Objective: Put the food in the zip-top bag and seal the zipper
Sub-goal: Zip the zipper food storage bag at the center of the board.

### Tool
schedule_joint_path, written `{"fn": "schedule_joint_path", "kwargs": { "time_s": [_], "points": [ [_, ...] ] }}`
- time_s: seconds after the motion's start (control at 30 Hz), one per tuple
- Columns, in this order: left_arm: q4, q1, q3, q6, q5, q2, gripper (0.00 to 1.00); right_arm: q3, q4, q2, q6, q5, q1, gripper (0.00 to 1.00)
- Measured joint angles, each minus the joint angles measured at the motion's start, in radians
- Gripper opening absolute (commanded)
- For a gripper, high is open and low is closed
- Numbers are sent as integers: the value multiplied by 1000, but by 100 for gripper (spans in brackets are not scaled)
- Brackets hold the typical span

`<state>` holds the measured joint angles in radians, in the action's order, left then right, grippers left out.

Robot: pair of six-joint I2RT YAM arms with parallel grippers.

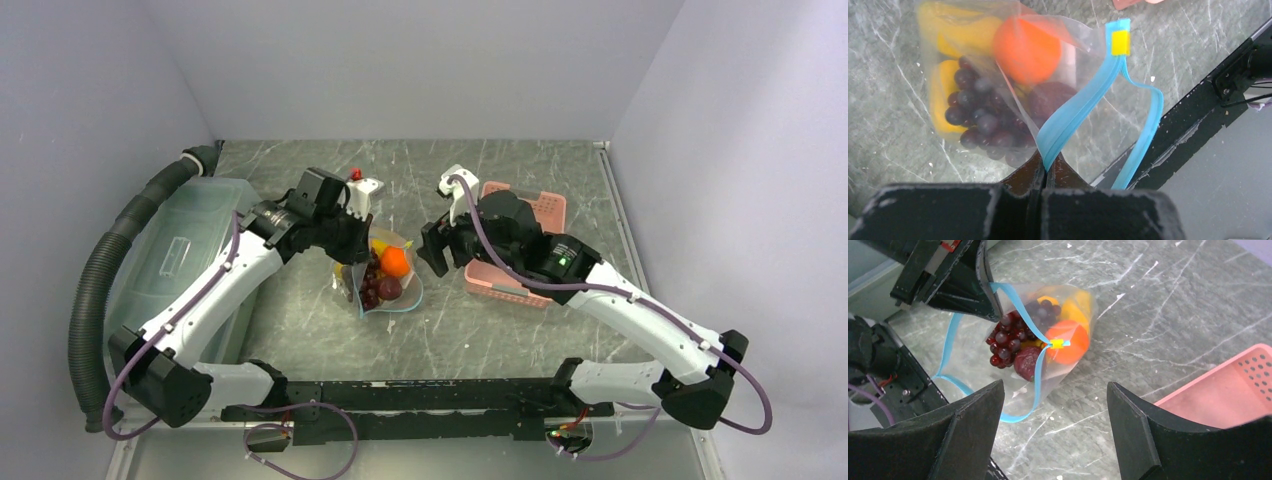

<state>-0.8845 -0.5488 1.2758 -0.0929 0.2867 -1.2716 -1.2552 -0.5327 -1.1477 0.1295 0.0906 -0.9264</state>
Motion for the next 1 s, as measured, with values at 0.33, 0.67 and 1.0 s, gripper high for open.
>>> {"fn": "schedule_joint_path", "kwargs": {
  "time_s": [0.33, 0.67, 1.0],
  "points": [
    [-97, -1, 64, 4, 113, 24, 0, 60, 3, 73, -188, -138, 0, 77],
    [-157, -3, 111, 6, 286, 49, 0, 154, 9, 183, -383, -289, 0, 72],
    [-182, -3, 122, 30, 378, 49, 0, 195, -3, 232, -586, -379, 0, 66]
  ]
}}
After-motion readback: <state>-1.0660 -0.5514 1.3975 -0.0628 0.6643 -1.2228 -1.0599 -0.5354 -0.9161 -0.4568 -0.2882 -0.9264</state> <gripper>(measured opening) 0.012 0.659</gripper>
